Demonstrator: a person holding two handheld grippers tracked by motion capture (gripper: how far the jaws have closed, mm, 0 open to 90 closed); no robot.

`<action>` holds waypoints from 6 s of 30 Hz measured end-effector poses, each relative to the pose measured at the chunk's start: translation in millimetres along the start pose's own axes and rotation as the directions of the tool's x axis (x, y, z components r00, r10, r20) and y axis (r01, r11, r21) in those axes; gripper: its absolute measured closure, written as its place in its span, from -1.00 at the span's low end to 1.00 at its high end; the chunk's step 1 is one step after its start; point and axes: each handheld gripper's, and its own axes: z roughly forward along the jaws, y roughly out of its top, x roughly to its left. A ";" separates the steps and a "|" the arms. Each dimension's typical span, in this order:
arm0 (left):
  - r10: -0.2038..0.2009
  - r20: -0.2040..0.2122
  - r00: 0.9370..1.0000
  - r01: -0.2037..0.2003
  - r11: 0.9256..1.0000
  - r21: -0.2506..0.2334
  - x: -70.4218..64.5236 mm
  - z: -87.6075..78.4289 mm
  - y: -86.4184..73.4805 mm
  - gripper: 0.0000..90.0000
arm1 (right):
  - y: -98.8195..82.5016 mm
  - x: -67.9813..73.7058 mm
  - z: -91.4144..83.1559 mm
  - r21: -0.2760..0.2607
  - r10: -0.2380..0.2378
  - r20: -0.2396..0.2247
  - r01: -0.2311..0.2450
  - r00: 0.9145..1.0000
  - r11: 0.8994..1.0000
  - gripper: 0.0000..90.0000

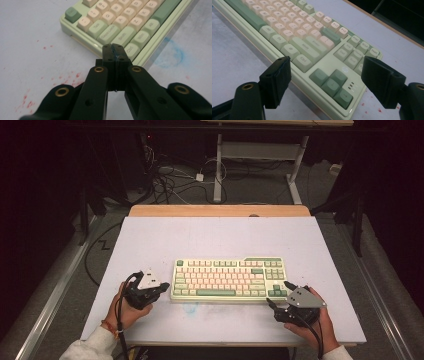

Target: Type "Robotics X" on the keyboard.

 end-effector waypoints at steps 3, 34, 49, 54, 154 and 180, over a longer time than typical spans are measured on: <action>0.015 0.013 1.000 -0.015 1.000 0.009 -1.4 5.8 8.4 0.95 | -0.4 -0.1 0.8 0.003 -0.003 -0.002 0.003 1.000 1.000 -0.46; 0.094 0.092 0.991 -0.098 0.994 0.040 -7.8 59.8 63.6 0.95 | -1.5 -2.2 1.5 0.005 -0.005 0.000 0.005 1.000 1.000 -0.45; 0.114 0.082 0.990 -0.120 0.990 0.071 -9.4 65.2 65.9 0.95 | -1.7 -0.6 2.6 0.015 -0.020 -0.014 0.021 1.000 1.000 -0.45; 0.114 0.083 0.990 -0.120 0.991 0.066 -9.0 63.9 65.6 0.95 | -1.6 -0.1 3.1 0.016 -0.024 -0.016 0.024 1.000 1.000 -0.45; 0.212 -0.174 0.962 -0.238 0.960 -0.148 -31.7 9.0 34.5 -0.58 | 0.1 -4.3 -1.5 0.001 0.000 0.008 -0.001 1.000 1.000 -0.46; 0.132 -0.229 0.964 -0.162 0.980 -0.118 -17.4 -6.3 -16.6 -0.61 | 1.2 -6.8 -1.1 0.002 0.020 0.008 -0.020 1.000 1.000 -0.47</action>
